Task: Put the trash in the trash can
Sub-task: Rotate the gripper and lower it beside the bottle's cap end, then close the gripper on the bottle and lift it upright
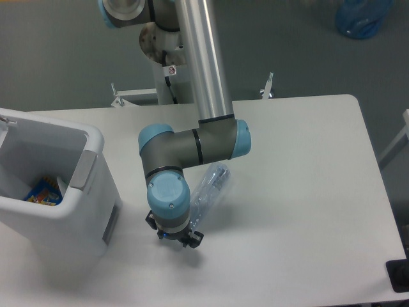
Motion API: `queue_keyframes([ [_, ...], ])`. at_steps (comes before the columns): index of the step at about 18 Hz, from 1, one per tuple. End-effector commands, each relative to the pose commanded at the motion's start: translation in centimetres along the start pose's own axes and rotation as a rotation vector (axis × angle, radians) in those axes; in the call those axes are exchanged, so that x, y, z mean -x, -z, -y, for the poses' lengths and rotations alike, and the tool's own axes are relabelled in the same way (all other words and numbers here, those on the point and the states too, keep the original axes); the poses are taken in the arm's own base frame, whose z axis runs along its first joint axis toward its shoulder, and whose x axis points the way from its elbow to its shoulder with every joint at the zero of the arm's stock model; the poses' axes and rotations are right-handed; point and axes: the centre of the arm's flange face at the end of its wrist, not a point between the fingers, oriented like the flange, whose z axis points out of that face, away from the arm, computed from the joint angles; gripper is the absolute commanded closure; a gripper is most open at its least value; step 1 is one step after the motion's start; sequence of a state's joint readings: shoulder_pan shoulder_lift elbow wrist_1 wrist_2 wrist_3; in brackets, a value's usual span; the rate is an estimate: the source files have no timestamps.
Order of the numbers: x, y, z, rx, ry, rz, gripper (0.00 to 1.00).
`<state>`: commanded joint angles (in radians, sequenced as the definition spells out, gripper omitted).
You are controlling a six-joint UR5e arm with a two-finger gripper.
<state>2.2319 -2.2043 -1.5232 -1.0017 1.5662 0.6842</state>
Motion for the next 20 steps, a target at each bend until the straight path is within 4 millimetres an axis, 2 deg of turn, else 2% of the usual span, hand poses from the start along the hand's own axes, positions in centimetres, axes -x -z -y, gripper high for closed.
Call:
queue_keyframes([
  [4, 0.1, 0.8, -0.1, -0.011, 0.001, 0.009, 0.76],
  [7, 0.4, 2.2, -0.1, -0.029, 0.004, 0.022, 0.79],
  [8, 0.6, 3.3, -0.1, -0.048, 0.009, 0.031, 0.79],
  [12, 2.7, 9.3, -1.3, -0.153, 0.095, 0.063, 0.79],
  [18, 6.9, 20.7, -5.0, -0.445, 0.256, -0.006, 0.79],
  [20, 7.1, 23.9, -5.6, -0.526, 0.26, -0.026, 0.79],
])
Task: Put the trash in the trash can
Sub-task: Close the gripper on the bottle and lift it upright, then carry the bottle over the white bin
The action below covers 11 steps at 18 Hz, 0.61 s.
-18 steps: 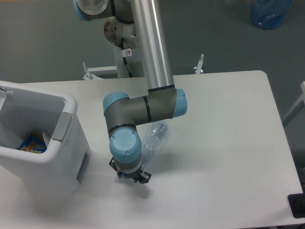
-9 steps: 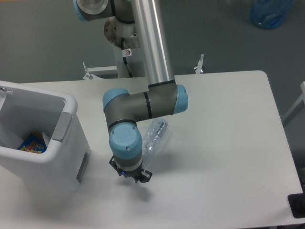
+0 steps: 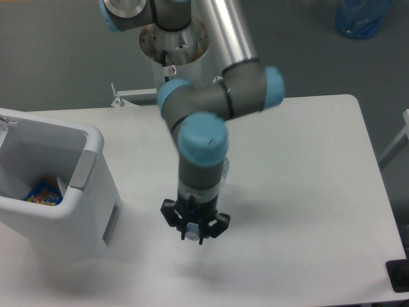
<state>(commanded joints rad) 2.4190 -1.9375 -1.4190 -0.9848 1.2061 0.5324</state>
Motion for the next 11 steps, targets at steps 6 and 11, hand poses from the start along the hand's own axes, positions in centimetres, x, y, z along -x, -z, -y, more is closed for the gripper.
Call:
queue_keyframes([
  [6, -2.7, 8.7, 5.5, -0.244, 0.024, -0.122, 0.78],
  [11, -4.7, 14.2, 8.6, -0.448, -0.012, -0.274, 0.78],
])
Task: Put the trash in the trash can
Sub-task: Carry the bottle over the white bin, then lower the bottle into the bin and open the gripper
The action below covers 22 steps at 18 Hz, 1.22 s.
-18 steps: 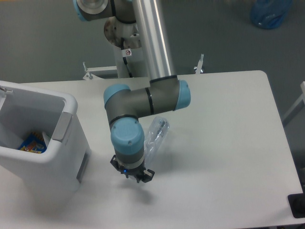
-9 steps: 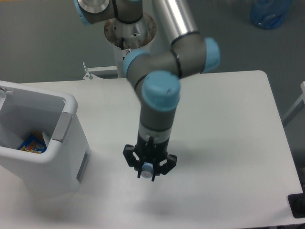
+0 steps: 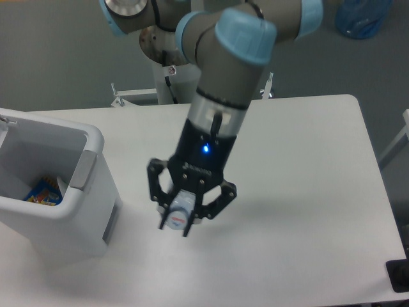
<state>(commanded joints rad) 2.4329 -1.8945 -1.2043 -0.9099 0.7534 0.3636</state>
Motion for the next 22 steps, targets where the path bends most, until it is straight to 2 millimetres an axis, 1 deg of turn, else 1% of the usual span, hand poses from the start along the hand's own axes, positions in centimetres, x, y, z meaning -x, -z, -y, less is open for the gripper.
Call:
queue_keyframes([
  [1, -1.2, 0.8, 1.0, -0.031, -0.02, -0.016, 0.78],
  [2, -2.9, 2.0, 1.9, -0.064, -0.044, -0.037, 0.78],
  [3, -4.0, 2.8, 2.4, -0.09, -0.064, -0.067, 0.78],
  [5, -5.6, 3.2, 3.0, -0.125, -0.09, -0.133, 0.78],
  [6, -6.7, 3.5, 3.2, -0.137, -0.1, -0.164, 0.78],
  [7, -8.2, 4.1, 3.6, -0.148, -0.111, -0.183, 0.78],
  [8, -9.2, 4.1, 3.8, -0.149, -0.116, -0.196, 0.78],
  [10, -11.8, 2.7, 3.8, -0.136, -0.135, -0.235, 0.78],
  [12, -14.1, 0.8, 3.5, -0.118, -0.152, -0.283, 0.78],
  [13, -14.7, 0.1, 3.3, -0.116, -0.161, -0.3, 0.78],
  [15, -14.9, -1.8, 2.8, -0.115, -0.177, -0.316, 0.78],
  [17, -17.1, -3.4, 2.3, -0.097, -0.193, -0.351, 0.77],
  [18, -17.3, -3.8, 1.5, -0.084, -0.185, -0.359, 0.76],
  [19, -17.3, -4.7, 0.3, -0.07, -0.19, -0.368, 0.75],
  [21, -17.5, -5.7, -1.3, -0.064, -0.259, -0.378, 0.65],
  [22, -17.3, -5.9, -1.5, -0.064, -0.274, -0.378, 0.63],
])
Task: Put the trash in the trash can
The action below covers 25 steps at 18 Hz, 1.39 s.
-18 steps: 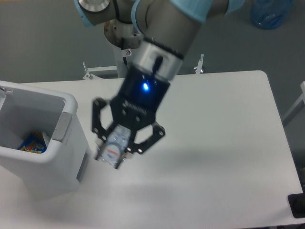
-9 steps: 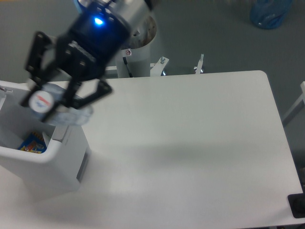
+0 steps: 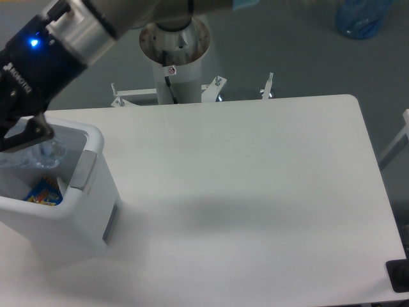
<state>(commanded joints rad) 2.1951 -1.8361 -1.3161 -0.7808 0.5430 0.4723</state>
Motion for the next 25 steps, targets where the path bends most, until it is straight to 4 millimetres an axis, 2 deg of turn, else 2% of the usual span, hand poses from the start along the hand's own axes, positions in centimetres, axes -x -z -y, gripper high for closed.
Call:
queue_keyframes([
  [1, 0.2, -0.2, -0.2, 0.002, -0.004, -0.001, 0.61],
  [2, 0.5, -0.5, -0.5, 0.005, -0.004, -0.005, 0.49],
  [3, 0.6, -0.6, -0.7, 0.007, -0.007, -0.006, 0.29],
  [5, 0.5, -0.7, -1.1, 0.011, -0.007, -0.009, 0.0],
  [10, -0.5, -0.4, -2.2, 0.02, 0.01, -0.011, 0.0],
  [13, 1.0, 0.2, -3.5, 0.028, 0.041, 0.009, 0.0],
  [16, 4.6, 4.2, -4.1, 0.008, 0.079, 0.086, 0.0],
  [19, 7.7, 6.6, -6.1, 0.008, 0.122, 0.136, 0.0],
  [22, 11.2, 9.9, -9.2, 0.006, 0.166, 0.196, 0.0],
  [25, 14.4, 12.8, -13.7, 0.024, 0.143, 0.242, 0.0],
])
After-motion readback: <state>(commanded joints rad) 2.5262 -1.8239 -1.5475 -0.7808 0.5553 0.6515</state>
